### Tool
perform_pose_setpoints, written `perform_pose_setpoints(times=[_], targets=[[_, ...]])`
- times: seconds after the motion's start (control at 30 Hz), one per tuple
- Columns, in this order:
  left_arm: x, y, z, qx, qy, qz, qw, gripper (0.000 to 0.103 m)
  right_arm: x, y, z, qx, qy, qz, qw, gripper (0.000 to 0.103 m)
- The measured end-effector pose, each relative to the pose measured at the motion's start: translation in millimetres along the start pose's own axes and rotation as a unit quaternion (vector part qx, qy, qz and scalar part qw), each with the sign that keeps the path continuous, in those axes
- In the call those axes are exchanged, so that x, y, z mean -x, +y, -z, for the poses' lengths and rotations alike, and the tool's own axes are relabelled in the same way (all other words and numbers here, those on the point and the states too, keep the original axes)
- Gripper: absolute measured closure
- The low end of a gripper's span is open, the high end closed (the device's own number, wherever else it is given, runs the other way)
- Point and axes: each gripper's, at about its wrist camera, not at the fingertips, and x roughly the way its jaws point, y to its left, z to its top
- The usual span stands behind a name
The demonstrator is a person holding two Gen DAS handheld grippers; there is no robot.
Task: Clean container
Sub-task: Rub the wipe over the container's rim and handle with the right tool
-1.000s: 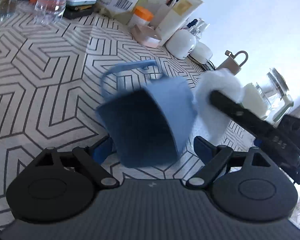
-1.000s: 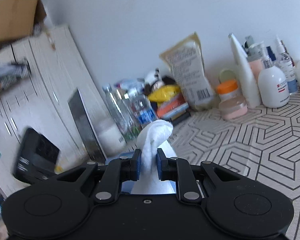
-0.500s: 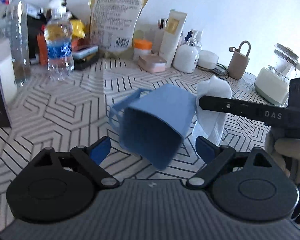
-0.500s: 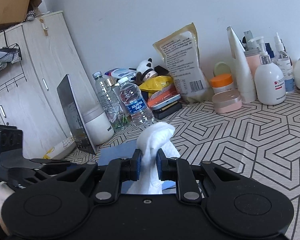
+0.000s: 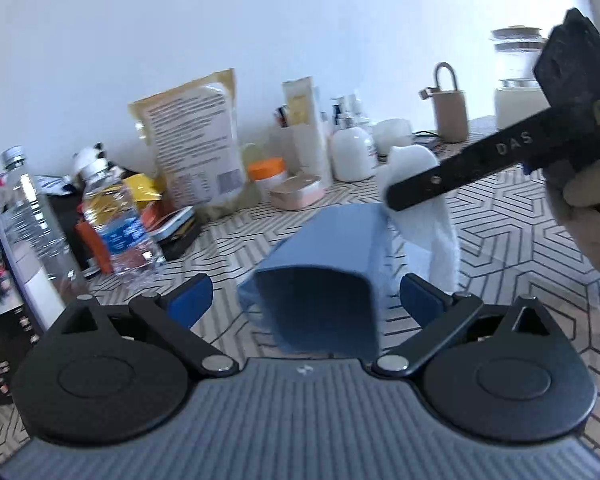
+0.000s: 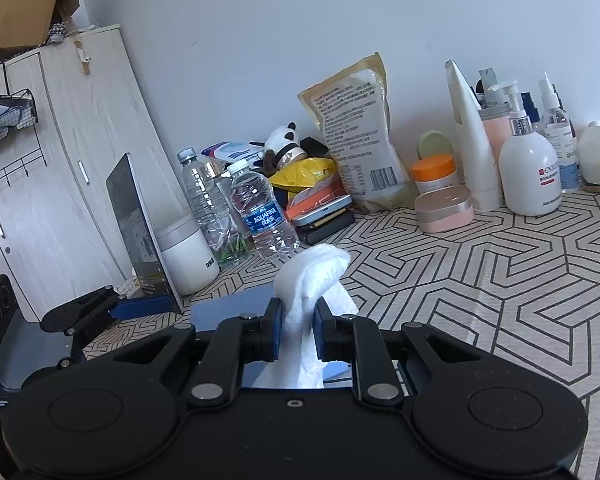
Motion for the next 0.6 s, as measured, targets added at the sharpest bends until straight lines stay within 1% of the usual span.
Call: perform_pose_setpoints(times=[0.2, 0.37, 0.43, 0.53, 0.57, 0.6], targets=[[-21.2, 7.2, -12.0, 0.033, 0.011, 0.02, 0.9992, 0.0, 4.1, -1.0, -0.2, -0.002, -0.008, 0.003, 1.0, 0.082], [-37.3, 10.6, -6.6, 0.062, 0.029, 0.027, 0.9972, 0.0, 5.5, -0.5, -1.0, 0.0, -0.014, 0.007, 1.0, 0.082], [-36.9, 13.4, -2.8, 0.08, 0.02, 0.037, 0.9959, 0.001, 5.2, -0.1, -1.1, 0.001, -0.013, 0.008, 1.0, 0.082], [-35.4, 18.6, -1.1, 0.104, 0.013, 0.052, 0.9931, 0.008, 4.3, 0.1, -1.2, 0.003, -0.012, 0.011, 1.0, 0.081], [-34.1, 19.5, -1.2, 0.108, 0.009, 0.059, 0.9923, 0.023, 4.3, 0.2, -1.3, 0.004, -0.012, 0.011, 1.0, 0.081], [-33.5, 18.8, -1.6, 0.107, 0.008, 0.061, 0.9924, 0.023, 4.2, 0.4, -1.3, 0.004, -0.013, 0.011, 1.0, 0.081]])
